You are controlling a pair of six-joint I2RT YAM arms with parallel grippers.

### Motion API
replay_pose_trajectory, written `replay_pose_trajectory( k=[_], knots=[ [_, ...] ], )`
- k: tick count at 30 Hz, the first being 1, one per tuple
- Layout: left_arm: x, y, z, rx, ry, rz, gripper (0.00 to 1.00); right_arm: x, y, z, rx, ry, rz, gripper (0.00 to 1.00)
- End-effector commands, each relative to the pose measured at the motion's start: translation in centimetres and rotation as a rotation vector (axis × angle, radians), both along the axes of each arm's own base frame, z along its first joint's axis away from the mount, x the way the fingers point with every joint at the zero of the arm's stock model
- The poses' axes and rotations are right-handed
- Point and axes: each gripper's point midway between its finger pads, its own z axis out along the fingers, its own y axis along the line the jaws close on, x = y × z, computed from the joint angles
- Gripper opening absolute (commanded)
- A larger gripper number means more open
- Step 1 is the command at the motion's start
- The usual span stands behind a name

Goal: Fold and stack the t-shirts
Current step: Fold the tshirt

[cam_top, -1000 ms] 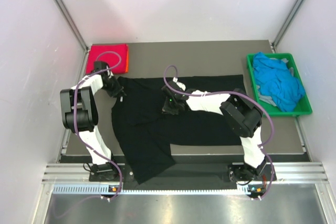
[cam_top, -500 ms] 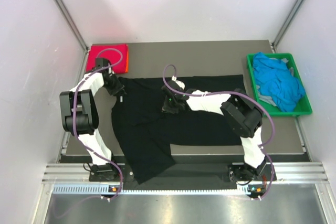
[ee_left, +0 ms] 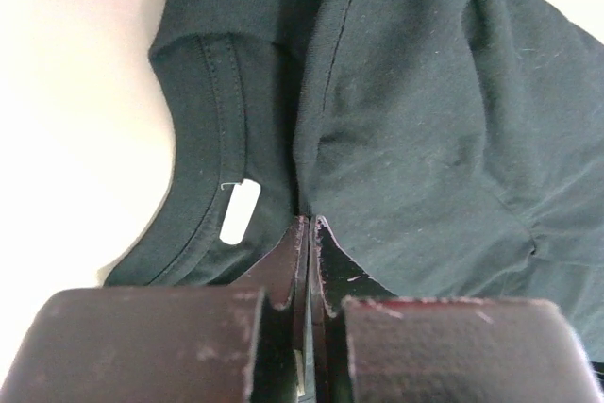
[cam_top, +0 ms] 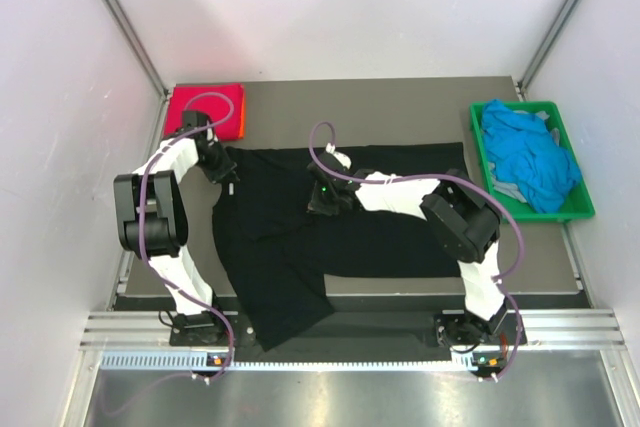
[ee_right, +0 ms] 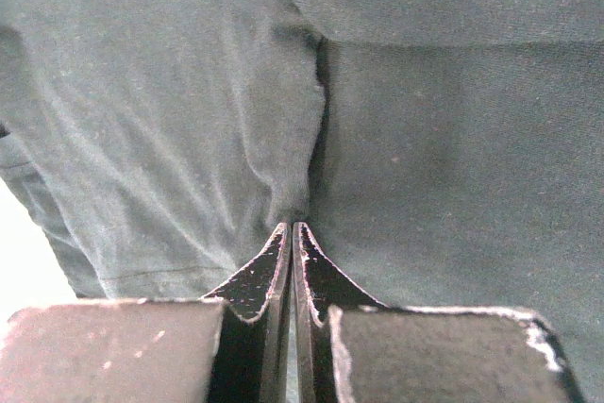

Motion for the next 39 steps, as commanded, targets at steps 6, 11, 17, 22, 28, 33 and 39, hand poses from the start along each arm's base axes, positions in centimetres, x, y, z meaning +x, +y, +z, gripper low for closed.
replay_pose_trajectory(
  k=[6, 11, 17, 22, 28, 33, 39],
  knots=[
    [-1.8, 0.4, 2.2, 0.074, 0.009, 0.059, 0.0, 0.2, 0.8, 5.3, 0.075, -0.125, 0.022, 0.0],
    [-3.5, 0.3, 1.9, 0.099, 0.037, 0.083, 0.0, 0.0, 0.8, 5.2, 0.079, -0.12, 0.028, 0.0],
    [-4.7, 0.5, 0.5, 0.115, 0.084, 0.093, 0.0, -0.1, 0.4, 5.1, 0.077, -0.125, 0.026, 0.0],
    [-4.9, 0.7, -0.7, 0.123, 0.109, 0.098, 0.0, -0.2, -0.1, 5.1, 0.072, -0.128, 0.02, 0.0],
    [-4.6, 0.3, -1.1, 0.102, 0.113, 0.094, 0.0, -0.2, -0.4, 5.0, 0.076, -0.131, 0.026, 0.0],
    [-4.7, 0.0, -0.8, 0.09, 0.115, 0.077, 0.09, -0.4, 0.0, 5.1, 0.092, -0.141, 0.074, 0.0],
    [-2.8, 2.3, 1.9, 0.199, 0.075, 0.109, 0.31, -1.0, 0.1, 4.5, 0.084, -0.135, 0.122, 0.0]
  ],
)
